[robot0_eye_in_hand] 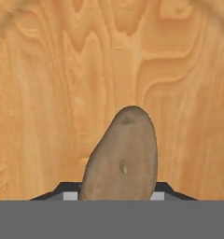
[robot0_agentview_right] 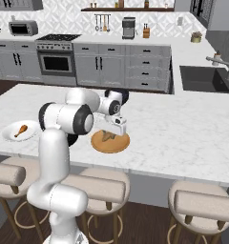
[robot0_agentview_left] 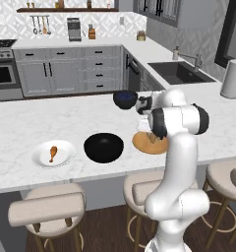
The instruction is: Pick the chicken drumstick and sweet potato from their plates and place them in the bowl. Then put the bowl in the fridge.
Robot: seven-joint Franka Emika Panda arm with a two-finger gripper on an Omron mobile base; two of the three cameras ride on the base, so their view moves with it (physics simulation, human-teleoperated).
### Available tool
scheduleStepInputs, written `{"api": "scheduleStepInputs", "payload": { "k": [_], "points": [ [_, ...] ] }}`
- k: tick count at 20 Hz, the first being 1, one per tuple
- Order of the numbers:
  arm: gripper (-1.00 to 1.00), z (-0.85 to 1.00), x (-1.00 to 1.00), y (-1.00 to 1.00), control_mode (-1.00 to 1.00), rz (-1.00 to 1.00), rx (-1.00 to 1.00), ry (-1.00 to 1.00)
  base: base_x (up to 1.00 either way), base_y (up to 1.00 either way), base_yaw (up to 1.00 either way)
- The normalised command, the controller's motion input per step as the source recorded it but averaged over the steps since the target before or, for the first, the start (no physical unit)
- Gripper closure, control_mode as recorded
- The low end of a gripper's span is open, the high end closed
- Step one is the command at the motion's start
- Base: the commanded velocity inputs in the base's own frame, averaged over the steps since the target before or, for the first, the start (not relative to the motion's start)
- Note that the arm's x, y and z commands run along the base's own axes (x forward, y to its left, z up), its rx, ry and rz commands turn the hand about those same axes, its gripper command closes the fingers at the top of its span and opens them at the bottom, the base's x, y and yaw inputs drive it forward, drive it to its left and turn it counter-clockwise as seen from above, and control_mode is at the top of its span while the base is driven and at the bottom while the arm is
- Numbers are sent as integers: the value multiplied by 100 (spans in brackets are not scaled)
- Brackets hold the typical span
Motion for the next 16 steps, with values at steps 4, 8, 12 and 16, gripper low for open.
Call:
{"api": "scheduleStepInputs", "payload": {
  "k": [4, 8, 12, 16],
  "points": [
    [100, 95, -88, 68, -100, 5, 0, -2, 0, 0, 0],
    [100, 77, -99, 69, -100, 6, 0, -1, 0, 0, 0],
    [100, 63, -86, 82, -100, 6, 0, -6, 0, 0, 0],
    [100, 36, -41, 94, -100, 5, 0, -5, 0, 0, 0]
  ]
}}
